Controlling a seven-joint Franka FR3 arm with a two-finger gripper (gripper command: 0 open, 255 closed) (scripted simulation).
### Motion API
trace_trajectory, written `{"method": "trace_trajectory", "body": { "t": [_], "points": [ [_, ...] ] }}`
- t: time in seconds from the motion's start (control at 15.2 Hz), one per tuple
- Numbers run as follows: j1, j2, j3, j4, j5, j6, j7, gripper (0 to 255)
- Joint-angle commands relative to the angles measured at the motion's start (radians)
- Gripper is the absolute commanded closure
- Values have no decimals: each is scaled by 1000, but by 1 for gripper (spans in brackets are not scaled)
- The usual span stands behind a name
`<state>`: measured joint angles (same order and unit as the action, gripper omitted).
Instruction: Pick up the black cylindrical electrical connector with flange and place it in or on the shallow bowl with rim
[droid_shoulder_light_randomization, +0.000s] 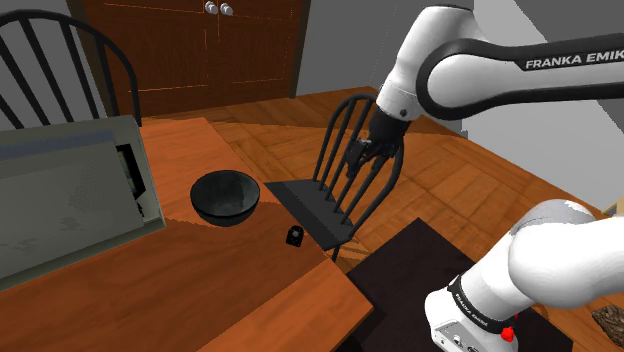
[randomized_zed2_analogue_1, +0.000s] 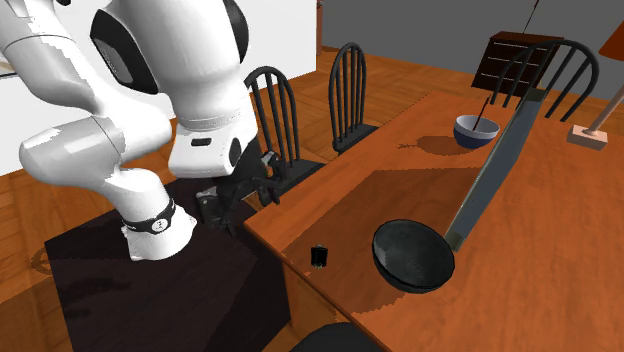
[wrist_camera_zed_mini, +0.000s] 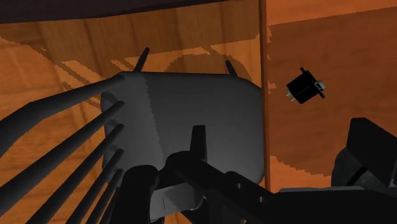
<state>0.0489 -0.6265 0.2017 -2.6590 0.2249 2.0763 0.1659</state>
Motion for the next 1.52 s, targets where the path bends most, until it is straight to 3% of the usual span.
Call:
{"method": "trace_trajectory", "body": {
  "t": [0.0,0.26,0.53,0.73,0.86,0.99,1.45],
  "points": [
    [9,54,43,-4,12,65,45,0],
    [17,183,130,-10,19,209,135,0],
    [6,339,219,9,-16,350,248,0],
    [-16,472,281,40,-92,447,362,0],
    [-32,568,315,69,-179,504,460,0],
    [-34,642,325,95,-261,538,545,0],
    [-23,758,292,97,-397,634,643,0]
  ]
}}
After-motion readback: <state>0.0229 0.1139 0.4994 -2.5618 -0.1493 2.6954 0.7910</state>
